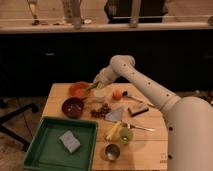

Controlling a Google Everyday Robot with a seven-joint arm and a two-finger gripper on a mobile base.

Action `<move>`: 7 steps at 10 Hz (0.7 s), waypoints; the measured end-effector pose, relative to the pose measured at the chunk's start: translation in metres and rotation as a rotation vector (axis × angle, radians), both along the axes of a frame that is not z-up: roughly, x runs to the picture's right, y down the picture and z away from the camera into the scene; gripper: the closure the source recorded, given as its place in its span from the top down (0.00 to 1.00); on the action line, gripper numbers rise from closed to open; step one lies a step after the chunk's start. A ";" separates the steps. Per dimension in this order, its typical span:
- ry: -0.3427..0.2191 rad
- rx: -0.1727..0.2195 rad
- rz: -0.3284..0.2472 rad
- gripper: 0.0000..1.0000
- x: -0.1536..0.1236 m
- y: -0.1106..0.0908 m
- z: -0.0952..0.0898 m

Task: Place pepper in paper cup

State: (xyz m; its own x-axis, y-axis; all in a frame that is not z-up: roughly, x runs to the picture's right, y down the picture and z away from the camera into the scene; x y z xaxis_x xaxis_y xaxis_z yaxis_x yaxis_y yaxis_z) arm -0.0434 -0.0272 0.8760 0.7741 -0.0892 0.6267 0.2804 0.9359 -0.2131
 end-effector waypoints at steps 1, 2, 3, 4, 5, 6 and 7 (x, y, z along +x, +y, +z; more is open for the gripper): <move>-0.019 -0.002 0.019 0.00 0.000 0.002 0.000; -0.038 -0.003 0.039 0.00 0.000 0.004 0.000; -0.056 -0.004 0.061 0.00 0.001 0.006 0.001; -0.071 -0.003 0.079 0.00 0.002 0.007 0.000; -0.085 -0.004 0.093 0.00 0.001 0.008 0.000; -0.104 -0.004 0.116 0.00 0.001 0.009 -0.001; -0.118 -0.008 0.142 0.00 0.002 0.010 0.000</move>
